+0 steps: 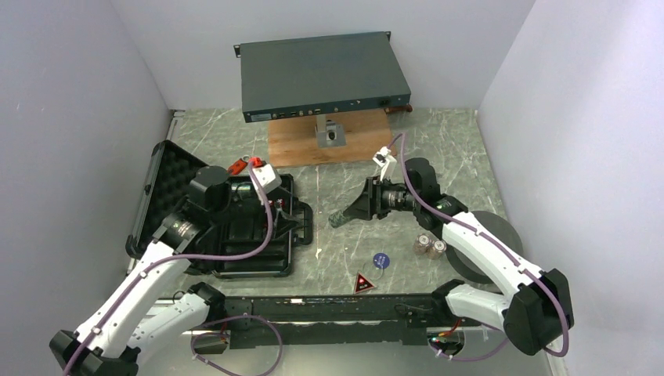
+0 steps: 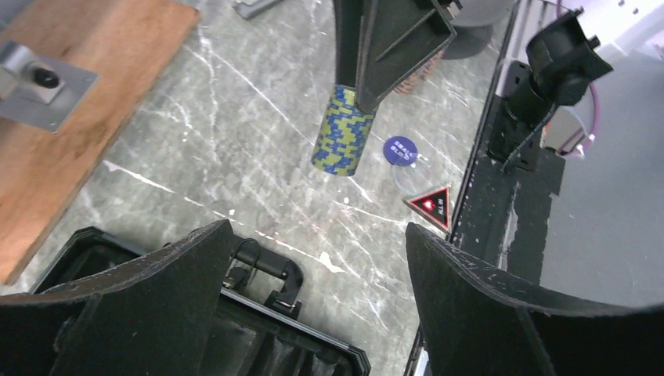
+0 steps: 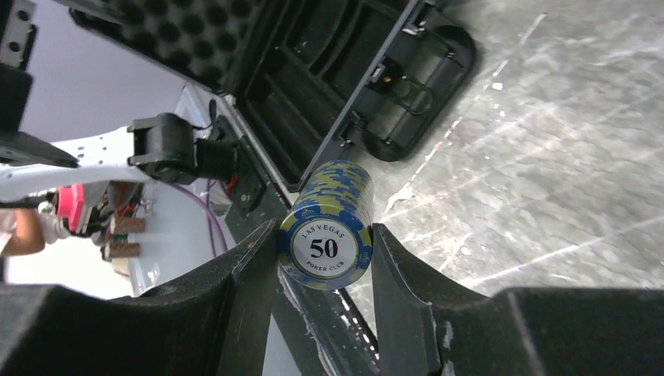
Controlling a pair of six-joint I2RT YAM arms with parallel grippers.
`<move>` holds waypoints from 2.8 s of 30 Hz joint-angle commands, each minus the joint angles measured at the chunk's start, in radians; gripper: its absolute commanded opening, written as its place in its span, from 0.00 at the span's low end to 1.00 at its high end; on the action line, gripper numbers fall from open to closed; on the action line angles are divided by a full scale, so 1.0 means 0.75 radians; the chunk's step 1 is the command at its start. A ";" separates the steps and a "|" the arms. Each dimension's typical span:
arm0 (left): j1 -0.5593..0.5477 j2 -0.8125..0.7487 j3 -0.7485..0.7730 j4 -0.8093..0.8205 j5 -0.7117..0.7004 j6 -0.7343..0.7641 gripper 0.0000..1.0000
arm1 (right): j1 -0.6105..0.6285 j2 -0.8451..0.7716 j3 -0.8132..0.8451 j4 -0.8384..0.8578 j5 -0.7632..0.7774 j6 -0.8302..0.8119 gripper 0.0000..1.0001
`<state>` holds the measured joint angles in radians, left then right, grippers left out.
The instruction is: Pack up texas hold em set
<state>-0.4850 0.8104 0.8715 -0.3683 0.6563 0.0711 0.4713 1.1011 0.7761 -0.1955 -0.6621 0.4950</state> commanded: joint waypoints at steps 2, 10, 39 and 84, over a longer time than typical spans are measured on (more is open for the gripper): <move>-0.119 0.062 0.049 -0.038 -0.036 0.076 0.87 | 0.074 -0.014 0.057 0.185 -0.089 0.010 0.00; -0.254 0.101 0.036 -0.026 -0.193 0.079 0.85 | 0.181 0.089 0.140 0.232 -0.178 0.013 0.00; -0.349 0.108 -0.080 0.066 -0.212 0.185 0.76 | 0.349 0.193 0.286 0.240 -0.124 0.044 0.00; -0.348 0.382 0.072 -0.106 -0.826 0.227 0.00 | 0.419 0.055 0.255 0.030 0.314 -0.090 0.71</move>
<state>-0.7551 1.1191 0.8906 -0.4786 0.2356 0.1879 0.7723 1.2259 0.9390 -0.1806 -0.5030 0.4488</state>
